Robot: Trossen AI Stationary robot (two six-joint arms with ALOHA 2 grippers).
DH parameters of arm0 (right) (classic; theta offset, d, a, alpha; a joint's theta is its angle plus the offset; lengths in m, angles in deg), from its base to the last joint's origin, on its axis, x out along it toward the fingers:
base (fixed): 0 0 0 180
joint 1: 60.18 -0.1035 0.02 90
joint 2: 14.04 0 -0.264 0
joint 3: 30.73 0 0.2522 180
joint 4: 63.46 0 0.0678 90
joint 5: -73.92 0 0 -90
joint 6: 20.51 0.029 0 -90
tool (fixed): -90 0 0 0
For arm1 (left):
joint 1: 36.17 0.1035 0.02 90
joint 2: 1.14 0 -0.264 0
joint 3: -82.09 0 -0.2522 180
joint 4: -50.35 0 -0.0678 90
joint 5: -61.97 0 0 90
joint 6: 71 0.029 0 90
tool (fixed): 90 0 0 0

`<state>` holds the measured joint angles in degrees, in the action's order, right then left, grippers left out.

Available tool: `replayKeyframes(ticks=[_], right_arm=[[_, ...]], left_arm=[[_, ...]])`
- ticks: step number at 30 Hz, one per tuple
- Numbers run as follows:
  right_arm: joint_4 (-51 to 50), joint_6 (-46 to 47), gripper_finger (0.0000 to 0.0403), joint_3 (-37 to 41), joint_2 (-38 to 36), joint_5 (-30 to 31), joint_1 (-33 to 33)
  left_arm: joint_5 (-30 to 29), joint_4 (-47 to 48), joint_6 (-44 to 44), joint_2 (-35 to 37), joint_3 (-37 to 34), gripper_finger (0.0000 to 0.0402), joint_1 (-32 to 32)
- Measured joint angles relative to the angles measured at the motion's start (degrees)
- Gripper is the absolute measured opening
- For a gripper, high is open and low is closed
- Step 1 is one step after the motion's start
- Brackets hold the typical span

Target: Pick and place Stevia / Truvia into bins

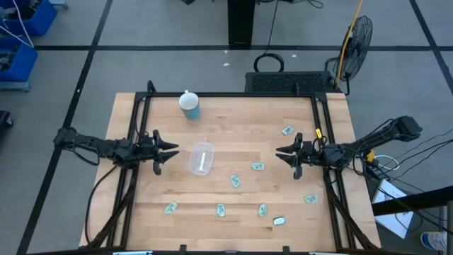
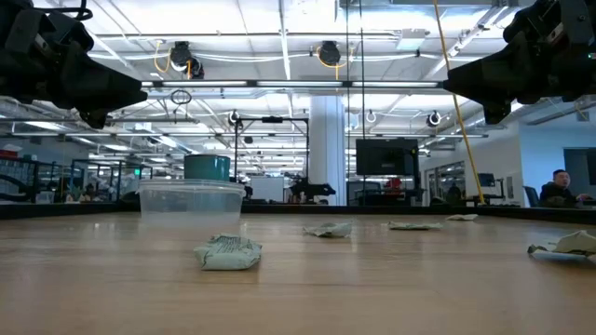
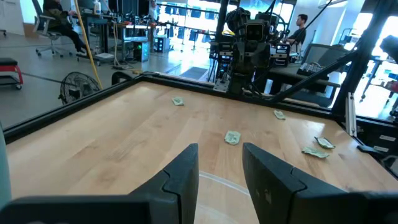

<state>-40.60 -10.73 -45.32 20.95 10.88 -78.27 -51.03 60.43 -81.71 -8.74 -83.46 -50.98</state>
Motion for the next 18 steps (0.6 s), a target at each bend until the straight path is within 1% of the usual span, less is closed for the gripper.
replayKeyframes(ticks=[5, 10, 16, 18], right_arm=[[0.0, 0.0, 0.0093, 0.0, 0.0, 0.0, 0.0], [0.3, -0.3, 0.0093, 0.0, 0.0, 0.0, 0.0], [-2.8, -4.5, 0.0093, 0.0, 0.0, 0.0, 0.0], [-3.7, -4.5, 0.0093, 0.0, 0.0, -0.2, 0.0]], left_arm=[[-0.6, 0.0, 1.5, 0.0, 0.0, 0.0129, 0.0], [-4.0, 0.0, 10.8, 0.0, 0.0, 0.0129, 0.0], [-1.3, -0.3, 18.1, 0.0, 0.0, 0.0129, 0.0], [-1.0, -1.5, 19.5, 0.0, -0.1, 0.0129, 0.0]])
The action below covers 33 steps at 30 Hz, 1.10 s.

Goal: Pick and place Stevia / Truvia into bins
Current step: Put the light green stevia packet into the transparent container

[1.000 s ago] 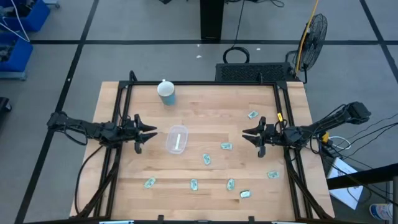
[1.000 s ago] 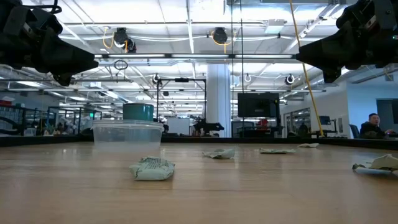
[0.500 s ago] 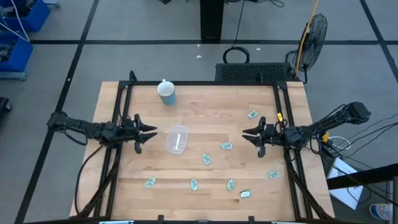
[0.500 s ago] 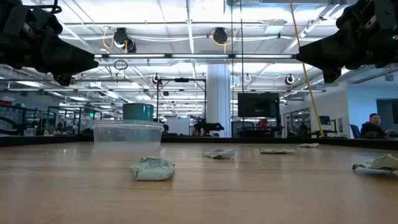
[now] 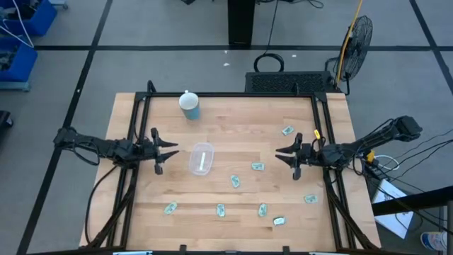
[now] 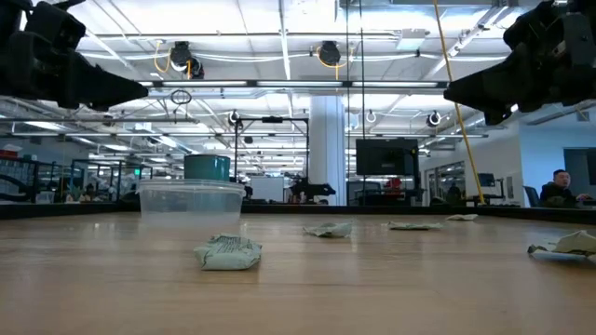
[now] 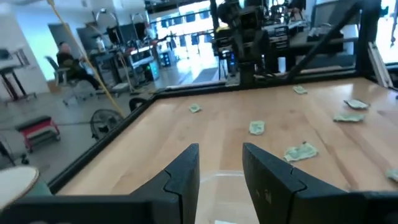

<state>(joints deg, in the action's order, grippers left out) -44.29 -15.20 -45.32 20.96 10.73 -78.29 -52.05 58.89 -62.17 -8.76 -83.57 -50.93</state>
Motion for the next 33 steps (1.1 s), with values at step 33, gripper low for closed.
replayKeyframes(ticks=[33], right_arm=[[-50.7, 19.1, 0.0185, -24.4, 32.6, 12.0, 34.1]], left_arm=[[-18.7, -23.2, 1.2, -3.3, 4.6, 0.0129, 5.8]])
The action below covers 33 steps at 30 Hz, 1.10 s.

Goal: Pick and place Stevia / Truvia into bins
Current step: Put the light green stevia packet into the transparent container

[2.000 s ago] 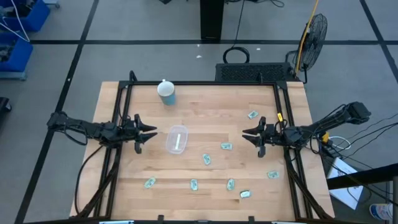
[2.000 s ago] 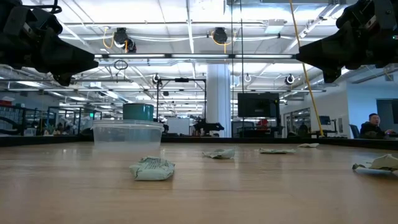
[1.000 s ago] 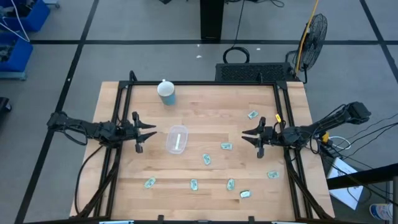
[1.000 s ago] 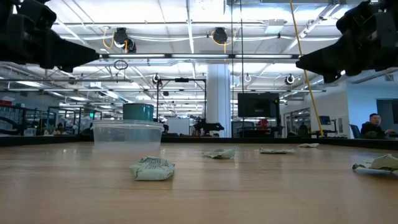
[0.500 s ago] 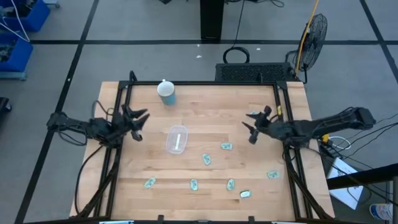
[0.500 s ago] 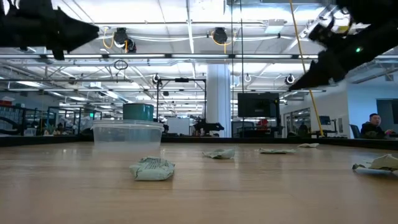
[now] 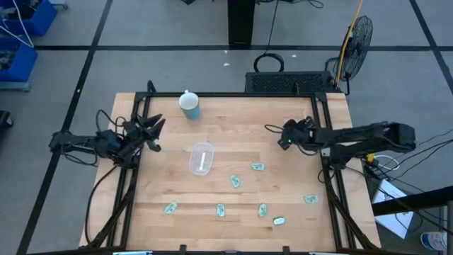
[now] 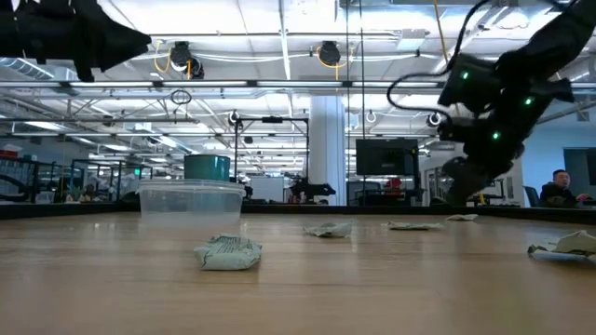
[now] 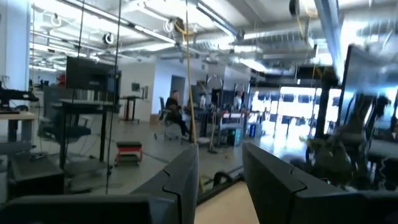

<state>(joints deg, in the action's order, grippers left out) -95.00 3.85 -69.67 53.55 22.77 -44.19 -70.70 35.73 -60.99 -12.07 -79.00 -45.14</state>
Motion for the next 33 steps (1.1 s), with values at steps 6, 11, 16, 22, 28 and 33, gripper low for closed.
replayKeyframes(ticks=[6, 11, 16, 22, 28, 33], right_arm=[[2.0, 5.6, 0.0179, 1.1, 4.9, -0.2, 5.1], [11.3, 4.7, 0.0157, 3.0, 7.4, -7.4, 8.4], [16.0, 3.8, 0.0093, 4.7, 8.8, -10.8, 10.3], [21.7, -1.1, 0.0008, 5.1, 9.1, -12.6, 9.8], [39.0, -5.5, 0.0002, 2.0, 9.2, -21.2, 3.3], [42.1, -13.1, 0.0001, -8.3, 9.6, -21.6, -6.9]], left_arm=[[-0.9, 5.6, -3.4, -2.7, 0.0, 0.0129, 0.0], [-0.9, 8.2, -6.4, -5.0, 0.0, 0.0129, 0.0], [-0.9, 8.5, -7.7, -6.9, 0.0, 0.0129, 0.0], [-0.9, 8.5, -10.2, -8.2, 0.0, 0.0129, 0.0], [-0.9, 8.4, -13.9, -8.7, 0.0, 0.0129, 0.0], [-1.4, 7.9, -17.9, -9.0, 0.0, 0.0129, 0.0]])
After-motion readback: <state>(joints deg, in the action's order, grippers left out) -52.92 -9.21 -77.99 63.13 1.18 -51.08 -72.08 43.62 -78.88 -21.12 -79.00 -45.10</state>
